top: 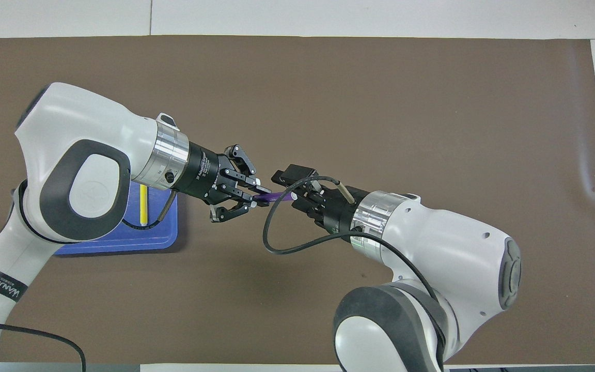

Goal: Transfer and insert pens with both arms
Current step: 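Take the purple pen with the right gripper and open the left gripper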

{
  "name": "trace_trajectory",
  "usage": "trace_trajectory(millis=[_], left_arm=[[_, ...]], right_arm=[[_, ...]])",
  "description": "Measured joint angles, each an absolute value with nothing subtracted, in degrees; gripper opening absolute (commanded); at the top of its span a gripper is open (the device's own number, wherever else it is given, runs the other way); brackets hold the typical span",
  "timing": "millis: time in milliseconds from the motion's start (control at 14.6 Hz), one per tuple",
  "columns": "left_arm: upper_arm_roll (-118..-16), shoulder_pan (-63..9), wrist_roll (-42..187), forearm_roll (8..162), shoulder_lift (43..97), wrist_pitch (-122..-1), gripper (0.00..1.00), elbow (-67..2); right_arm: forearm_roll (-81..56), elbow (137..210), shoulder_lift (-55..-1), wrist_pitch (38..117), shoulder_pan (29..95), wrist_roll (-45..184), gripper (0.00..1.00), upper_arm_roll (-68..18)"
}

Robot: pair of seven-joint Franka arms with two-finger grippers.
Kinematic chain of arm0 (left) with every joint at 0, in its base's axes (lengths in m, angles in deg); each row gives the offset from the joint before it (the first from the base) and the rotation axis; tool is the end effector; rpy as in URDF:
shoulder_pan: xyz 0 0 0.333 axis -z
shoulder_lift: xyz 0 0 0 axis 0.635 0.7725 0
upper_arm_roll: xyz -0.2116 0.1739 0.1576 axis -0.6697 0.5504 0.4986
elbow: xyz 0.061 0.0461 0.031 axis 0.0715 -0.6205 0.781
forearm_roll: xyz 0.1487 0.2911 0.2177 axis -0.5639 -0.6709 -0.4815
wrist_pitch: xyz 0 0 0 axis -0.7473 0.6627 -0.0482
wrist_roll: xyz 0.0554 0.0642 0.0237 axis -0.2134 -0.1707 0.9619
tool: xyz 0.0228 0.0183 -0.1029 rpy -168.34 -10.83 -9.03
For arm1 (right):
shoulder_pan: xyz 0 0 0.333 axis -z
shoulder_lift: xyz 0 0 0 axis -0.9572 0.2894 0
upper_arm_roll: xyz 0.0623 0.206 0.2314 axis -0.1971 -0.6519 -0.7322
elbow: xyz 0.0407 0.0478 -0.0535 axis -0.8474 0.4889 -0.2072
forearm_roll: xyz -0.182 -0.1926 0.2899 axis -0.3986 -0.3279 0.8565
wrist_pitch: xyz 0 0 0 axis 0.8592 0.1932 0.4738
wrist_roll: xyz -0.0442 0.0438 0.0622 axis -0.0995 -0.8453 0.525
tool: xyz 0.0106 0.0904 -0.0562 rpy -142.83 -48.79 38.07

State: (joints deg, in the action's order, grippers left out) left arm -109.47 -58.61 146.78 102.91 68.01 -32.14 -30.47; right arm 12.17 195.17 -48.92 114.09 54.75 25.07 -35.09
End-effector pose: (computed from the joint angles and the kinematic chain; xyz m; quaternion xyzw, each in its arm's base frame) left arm 0.5138 -0.2871 0.4772 0.7034 0.5943 -0.3482 0.1753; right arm 0.4616 0.3054 0.4932 -0.8475 0.3385 -0.0395 0.4069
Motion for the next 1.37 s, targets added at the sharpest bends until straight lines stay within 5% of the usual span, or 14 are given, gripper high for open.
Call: trace_trajectory(millis=[481,824,1236,1304,1373], left_arm=[[-109.5,-58.6,146.8,103.1,67.8,-32.1,0.0,-30.5],[-109.5,-58.6,146.8,103.9,67.7,-32.2,0.0,-30.5],[-109.3,-58.8,146.8,104.0,67.4,-32.4,0.0,-30.6],[-109.3,-58.8,146.8,104.0,67.4,-32.4,0.33,-30.6],[-109.3,-58.8,146.8,104.0,67.4,-32.4,0.96,-30.6]], right_arm=[[12.2,195.0,-48.9,114.1,54.7,25.1,0.61,-35.2],[12.2,195.0,-48.9,114.1,54.7,25.1,0.0,-35.2],[12.1,195.3,-48.7,113.8,54.7,25.4,0.0,-35.1],[12.1,195.3,-48.8,113.8,54.7,25.4,0.0,-35.1],[12.1,195.3,-48.8,113.8,54.7,25.4,0.0,-35.1]])
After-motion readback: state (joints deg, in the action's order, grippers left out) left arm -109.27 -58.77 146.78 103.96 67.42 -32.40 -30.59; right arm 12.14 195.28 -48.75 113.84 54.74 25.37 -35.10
